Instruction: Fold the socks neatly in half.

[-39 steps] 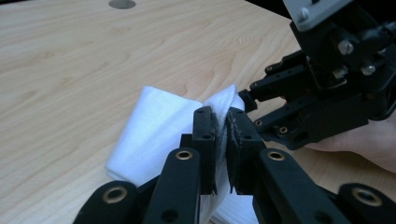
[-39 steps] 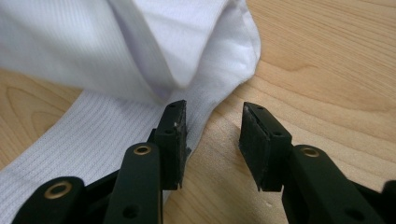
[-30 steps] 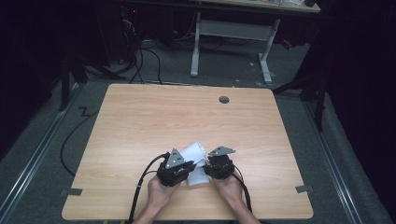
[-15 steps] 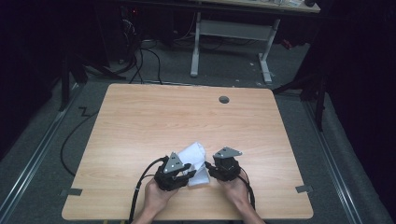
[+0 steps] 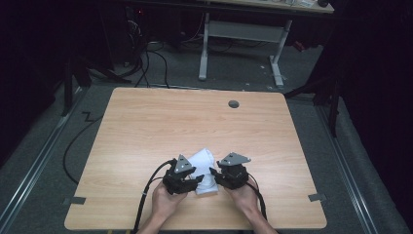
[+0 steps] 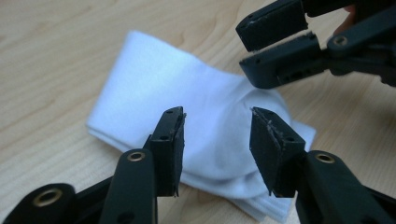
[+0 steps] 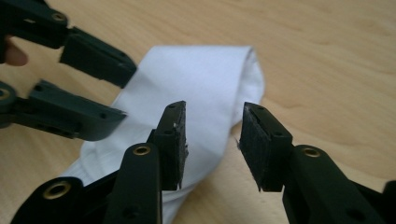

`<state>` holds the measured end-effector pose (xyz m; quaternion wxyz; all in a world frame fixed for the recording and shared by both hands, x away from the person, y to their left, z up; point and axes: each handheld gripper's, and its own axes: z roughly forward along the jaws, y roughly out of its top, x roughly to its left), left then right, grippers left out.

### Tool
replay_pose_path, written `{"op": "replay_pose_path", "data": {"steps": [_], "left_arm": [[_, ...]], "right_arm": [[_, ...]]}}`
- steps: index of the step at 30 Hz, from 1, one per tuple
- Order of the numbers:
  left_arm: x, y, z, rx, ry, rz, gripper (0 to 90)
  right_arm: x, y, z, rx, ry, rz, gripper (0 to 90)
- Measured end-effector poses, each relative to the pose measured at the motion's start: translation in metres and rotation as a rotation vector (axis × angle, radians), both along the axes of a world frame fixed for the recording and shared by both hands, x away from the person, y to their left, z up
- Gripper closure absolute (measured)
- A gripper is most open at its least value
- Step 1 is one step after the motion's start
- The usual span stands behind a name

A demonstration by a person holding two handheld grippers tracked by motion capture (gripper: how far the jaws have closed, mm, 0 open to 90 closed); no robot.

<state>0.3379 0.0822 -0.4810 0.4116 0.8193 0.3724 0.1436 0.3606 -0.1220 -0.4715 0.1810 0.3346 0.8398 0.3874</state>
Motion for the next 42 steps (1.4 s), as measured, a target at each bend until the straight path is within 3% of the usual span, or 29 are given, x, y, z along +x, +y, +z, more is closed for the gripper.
{"op": "replay_pose_path", "data": {"steps": [6, 13, 20, 31, 34, 36, 39, 42], "left_arm": [[0.002, 0.000, -0.017, 0.067, 0.034, 0.009, 51.7], [0.008, 0.006, -0.020, 0.032, 0.062, 0.023, 46.4], [0.013, 0.009, -0.012, 0.051, 0.041, 0.039, 44.5], [0.035, 0.020, -0.004, 0.032, 0.030, 0.154, 44.1], [0.044, 0.021, -0.002, 0.031, 0.042, 0.180, 43.6], [0.051, 0.024, -0.003, -0.003, 0.046, 0.203, 43.5], [0.064, 0.025, -0.005, 0.015, 0.082, 0.229, 41.6], [0.074, 0.025, -0.005, -0.011, 0.103, 0.242, 41.1]], "right_arm": [[-0.005, 0.004, -0.022, -0.050, 0.039, 0.024, 57.2], [-0.003, 0.000, -0.028, -0.036, 0.052, 0.021, 55.6], [-0.003, 0.001, -0.027, -0.034, 0.047, 0.012, 56.0], [-0.006, 0.000, -0.025, -0.032, 0.024, 0.015, 65.9], [-0.005, -0.001, -0.023, -0.022, 0.021, 0.017, 68.9], [-0.005, -0.001, -0.022, -0.017, 0.020, 0.016, 70.3], [-0.003, 0.001, -0.018, -0.008, 0.010, 0.020, 72.0], [-0.002, 0.003, -0.013, -0.007, 0.004, 0.031, 73.4]]}}
